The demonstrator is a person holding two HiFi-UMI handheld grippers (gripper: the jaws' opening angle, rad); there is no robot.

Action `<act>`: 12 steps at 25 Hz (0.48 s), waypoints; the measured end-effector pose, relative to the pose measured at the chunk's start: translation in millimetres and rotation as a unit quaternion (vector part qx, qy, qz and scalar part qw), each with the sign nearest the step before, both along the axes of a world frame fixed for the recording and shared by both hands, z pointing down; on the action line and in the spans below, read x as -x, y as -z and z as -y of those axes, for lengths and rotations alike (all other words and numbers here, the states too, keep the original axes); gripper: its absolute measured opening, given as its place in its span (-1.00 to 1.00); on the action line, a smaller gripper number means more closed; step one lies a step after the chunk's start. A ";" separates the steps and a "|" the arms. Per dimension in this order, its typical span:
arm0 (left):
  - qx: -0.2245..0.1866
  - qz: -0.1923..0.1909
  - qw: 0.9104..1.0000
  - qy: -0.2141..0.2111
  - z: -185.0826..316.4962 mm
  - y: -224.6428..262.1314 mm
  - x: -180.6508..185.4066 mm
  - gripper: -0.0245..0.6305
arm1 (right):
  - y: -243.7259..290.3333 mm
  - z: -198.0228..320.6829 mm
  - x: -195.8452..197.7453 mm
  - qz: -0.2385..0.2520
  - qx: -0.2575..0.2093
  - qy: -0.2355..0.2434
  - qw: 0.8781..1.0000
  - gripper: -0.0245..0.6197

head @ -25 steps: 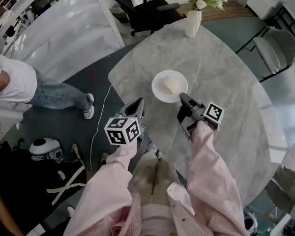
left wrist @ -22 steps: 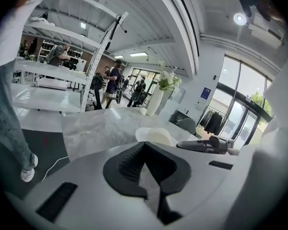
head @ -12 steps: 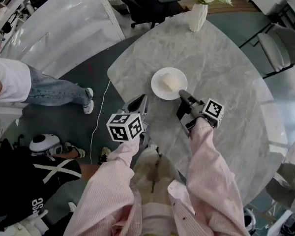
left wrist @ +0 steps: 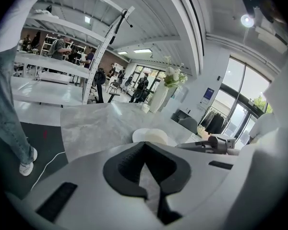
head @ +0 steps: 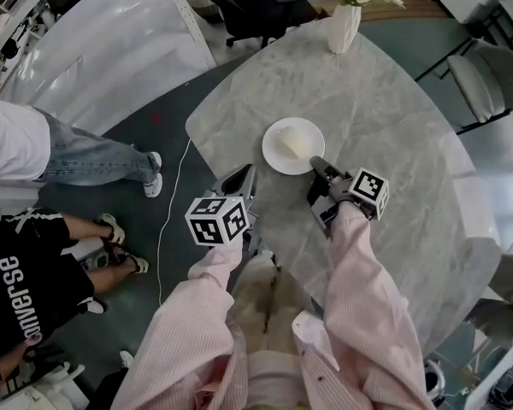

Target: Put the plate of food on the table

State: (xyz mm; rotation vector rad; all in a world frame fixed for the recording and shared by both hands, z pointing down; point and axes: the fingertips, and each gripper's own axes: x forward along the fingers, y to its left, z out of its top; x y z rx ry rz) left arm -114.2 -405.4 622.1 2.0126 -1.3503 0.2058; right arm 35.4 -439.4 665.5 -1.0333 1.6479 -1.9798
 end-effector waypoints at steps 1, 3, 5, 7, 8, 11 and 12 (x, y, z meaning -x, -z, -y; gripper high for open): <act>0.000 0.000 1.000 0.000 -0.1 -0.3 0.1 -0.95 | -0.5 0.2 -0.3 -0.008 0.003 0.000 1.000 -0.86; 0.000 0.001 1.000 0.000 -0.7 -0.9 0.3 -0.95 | -1.1 1.5 -1.2 -0.020 0.006 -0.003 1.000 -0.86; 0.000 0.001 1.000 0.000 -1.7 -1.3 0.4 -0.95 | -2.6 2.8 -2.0 -0.029 0.012 -0.005 1.000 -0.86; 0.001 0.000 1.000 -0.001 -2.6 -1.2 0.1 -0.95 | -3.6 3.5 -2.1 -0.041 0.013 -0.001 0.999 -0.86; 0.001 -0.001 1.000 -0.002 -3.0 -1.0 -0.2 -0.95 | -3.6 3.6 -1.9 -0.050 0.011 0.003 0.999 -0.86; 0.001 -0.001 1.000 -0.002 -3.6 -0.4 -0.4 -0.95 | -4.7 3.9 -1.2 -0.101 -0.001 0.022 0.995 -0.82; 0.001 -0.001 1.000 -0.002 -3.5 -0.3 -0.5 -0.95 | -5.9 4.3 -1.5 -0.127 -0.005 0.030 0.991 -0.81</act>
